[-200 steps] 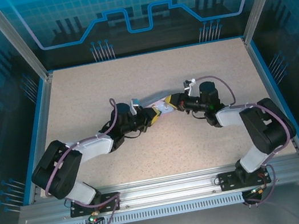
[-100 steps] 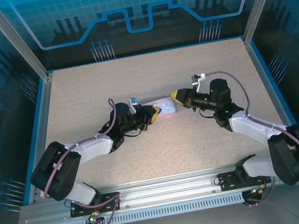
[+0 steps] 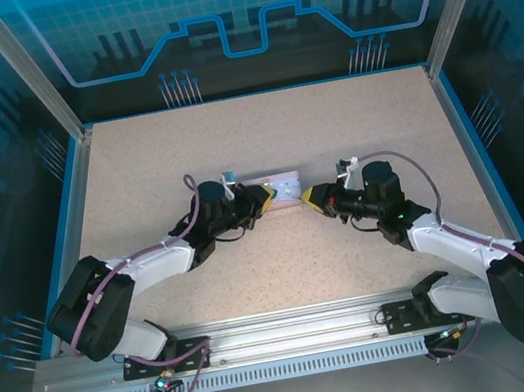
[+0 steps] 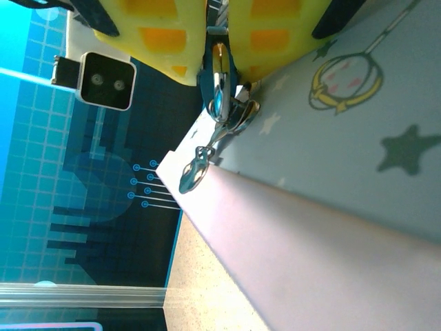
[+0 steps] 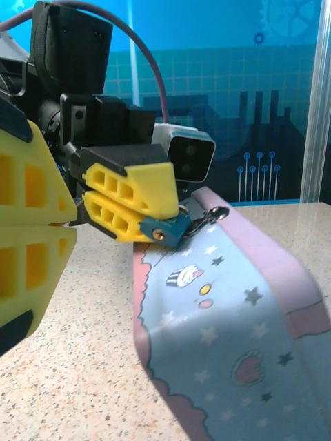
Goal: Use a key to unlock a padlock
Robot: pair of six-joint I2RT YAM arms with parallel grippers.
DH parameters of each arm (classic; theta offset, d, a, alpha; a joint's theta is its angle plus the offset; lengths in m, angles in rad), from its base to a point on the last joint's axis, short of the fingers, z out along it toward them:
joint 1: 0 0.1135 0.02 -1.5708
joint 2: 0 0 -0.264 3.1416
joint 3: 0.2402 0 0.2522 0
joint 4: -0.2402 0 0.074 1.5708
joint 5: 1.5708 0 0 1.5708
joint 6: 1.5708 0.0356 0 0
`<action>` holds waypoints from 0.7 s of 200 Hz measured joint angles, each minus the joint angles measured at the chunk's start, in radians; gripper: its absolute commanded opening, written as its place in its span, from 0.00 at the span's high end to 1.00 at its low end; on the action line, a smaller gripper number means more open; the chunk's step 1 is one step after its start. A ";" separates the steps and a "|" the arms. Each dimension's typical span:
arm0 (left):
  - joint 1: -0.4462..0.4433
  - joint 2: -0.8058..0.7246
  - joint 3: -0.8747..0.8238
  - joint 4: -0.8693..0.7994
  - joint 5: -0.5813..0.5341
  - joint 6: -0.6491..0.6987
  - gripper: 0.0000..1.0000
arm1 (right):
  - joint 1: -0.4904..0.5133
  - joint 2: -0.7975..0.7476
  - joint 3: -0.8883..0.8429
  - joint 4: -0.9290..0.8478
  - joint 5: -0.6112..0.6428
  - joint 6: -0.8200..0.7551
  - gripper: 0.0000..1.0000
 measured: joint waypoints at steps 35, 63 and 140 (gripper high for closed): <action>-0.002 0.014 -0.031 0.085 -0.019 -0.021 1.00 | 0.056 0.020 -0.021 0.040 0.063 0.045 1.00; -0.008 0.026 -0.040 0.122 -0.045 -0.021 1.00 | 0.092 0.031 -0.049 0.089 0.122 0.047 1.00; -0.017 0.092 -0.042 0.235 -0.068 -0.033 1.00 | 0.141 -0.098 -0.113 0.162 0.237 -0.203 1.00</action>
